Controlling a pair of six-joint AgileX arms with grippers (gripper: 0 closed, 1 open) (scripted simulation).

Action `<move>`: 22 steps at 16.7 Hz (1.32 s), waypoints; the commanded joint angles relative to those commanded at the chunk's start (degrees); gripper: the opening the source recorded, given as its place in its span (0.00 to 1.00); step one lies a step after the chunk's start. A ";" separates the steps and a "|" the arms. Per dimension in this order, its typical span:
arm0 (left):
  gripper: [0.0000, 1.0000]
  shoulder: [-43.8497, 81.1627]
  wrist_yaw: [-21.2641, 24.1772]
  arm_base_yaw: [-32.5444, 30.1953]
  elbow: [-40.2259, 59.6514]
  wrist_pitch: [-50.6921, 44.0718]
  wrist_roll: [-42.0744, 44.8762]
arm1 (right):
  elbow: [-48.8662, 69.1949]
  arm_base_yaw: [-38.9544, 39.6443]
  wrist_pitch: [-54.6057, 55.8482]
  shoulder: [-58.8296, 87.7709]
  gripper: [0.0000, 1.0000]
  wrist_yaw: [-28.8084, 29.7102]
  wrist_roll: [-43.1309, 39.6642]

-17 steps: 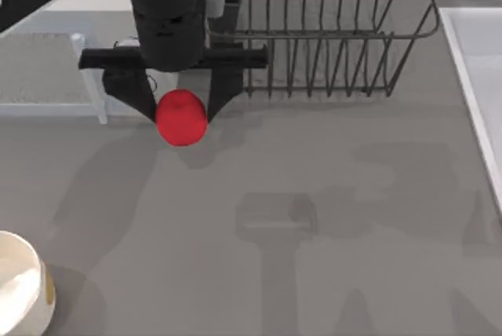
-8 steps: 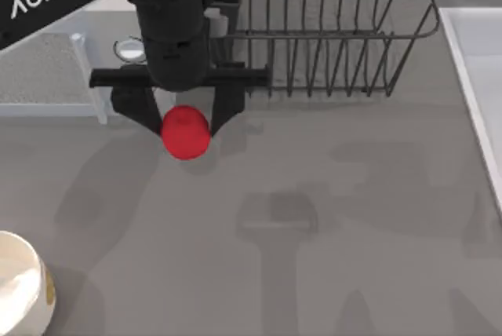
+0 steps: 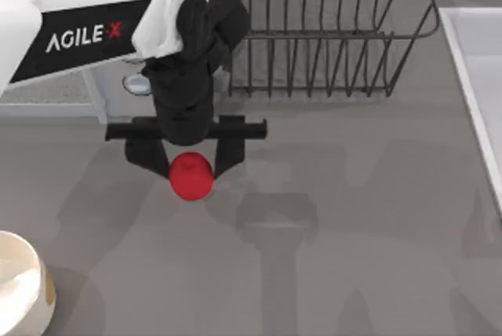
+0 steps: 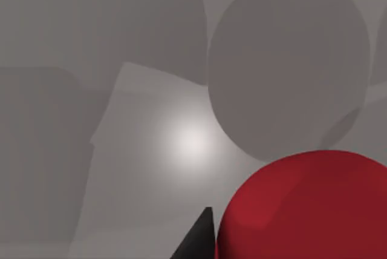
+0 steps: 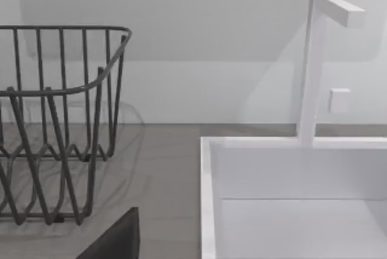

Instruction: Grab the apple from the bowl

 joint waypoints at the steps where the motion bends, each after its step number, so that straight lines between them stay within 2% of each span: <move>1: 0.00 0.00 0.00 0.00 -0.01 0.01 0.00 | 0.00 0.00 0.00 0.00 1.00 0.00 0.00; 3: 0.00 0.00 0.00 0.00 -0.01 0.01 0.00 | 0.00 0.00 0.00 0.00 1.00 0.00 0.00; 16: 0.98 0.00 0.00 0.00 -0.01 0.01 0.00 | 0.00 0.00 0.00 0.00 1.00 0.00 0.00; 22: 1.00 0.00 0.00 0.00 -0.01 0.01 0.00 | 0.00 0.00 0.00 0.00 1.00 0.00 0.00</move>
